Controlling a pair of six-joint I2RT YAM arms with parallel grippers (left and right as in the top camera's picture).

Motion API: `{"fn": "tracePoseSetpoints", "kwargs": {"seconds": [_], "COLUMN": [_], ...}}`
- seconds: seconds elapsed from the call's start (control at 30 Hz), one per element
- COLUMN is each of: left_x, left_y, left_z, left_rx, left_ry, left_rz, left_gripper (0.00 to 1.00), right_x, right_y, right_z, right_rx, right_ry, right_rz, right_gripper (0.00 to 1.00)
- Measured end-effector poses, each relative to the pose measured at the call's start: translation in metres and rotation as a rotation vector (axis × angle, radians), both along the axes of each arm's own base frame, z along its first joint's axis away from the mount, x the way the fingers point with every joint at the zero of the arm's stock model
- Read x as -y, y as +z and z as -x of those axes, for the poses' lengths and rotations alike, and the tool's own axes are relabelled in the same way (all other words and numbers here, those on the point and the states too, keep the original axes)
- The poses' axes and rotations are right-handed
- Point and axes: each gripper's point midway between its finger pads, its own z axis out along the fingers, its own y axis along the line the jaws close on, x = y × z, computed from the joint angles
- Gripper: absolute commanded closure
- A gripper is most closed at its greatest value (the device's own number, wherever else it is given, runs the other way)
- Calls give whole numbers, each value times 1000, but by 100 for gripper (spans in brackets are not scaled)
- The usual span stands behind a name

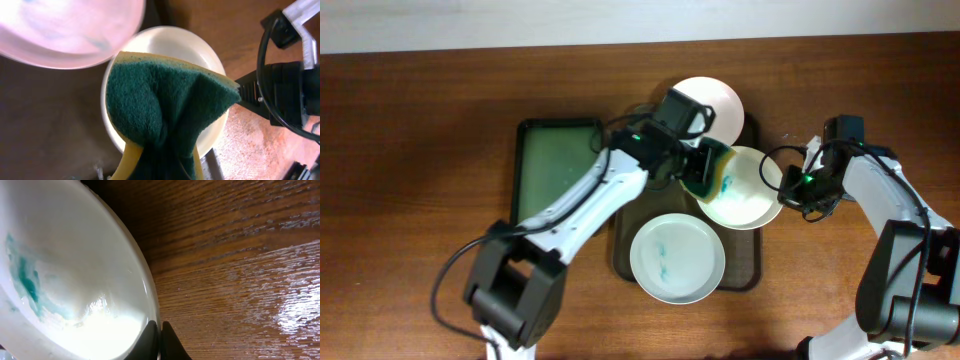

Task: Clean dirty plates on tray and stack at the side
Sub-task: 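Scrub the held plate with the sponge in the left gripper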

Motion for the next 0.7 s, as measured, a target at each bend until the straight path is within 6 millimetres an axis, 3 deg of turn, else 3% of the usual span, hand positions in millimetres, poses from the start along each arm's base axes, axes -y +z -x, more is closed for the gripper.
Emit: {"fn": "tracePoseSetpoints", "kwargs": {"seconds": [0.3, 0.4, 0.5, 0.7], "left_x": [58, 64, 55, 4], "left_y": [-77, -91, -98, -110], "left_z": [5, 9, 10, 3], "left_rx": [-57, -84, -113, -68], "left_ry": [-75, -80, -46, 107], "left_rz": [68, 76, 24, -298], "left_gripper": [100, 100, 100, 100], "right_x": [-13, -18, -20, -32], "right_y": [-1, -1, -1, -2], "right_z": [8, 8, 9, 10], "right_rx": [-36, -38, -38, -44], "right_ry": [37, 53, 58, 85], "right_rz": [-6, -2, -5, -34], "right_gripper": [96, 96, 95, 96]}}
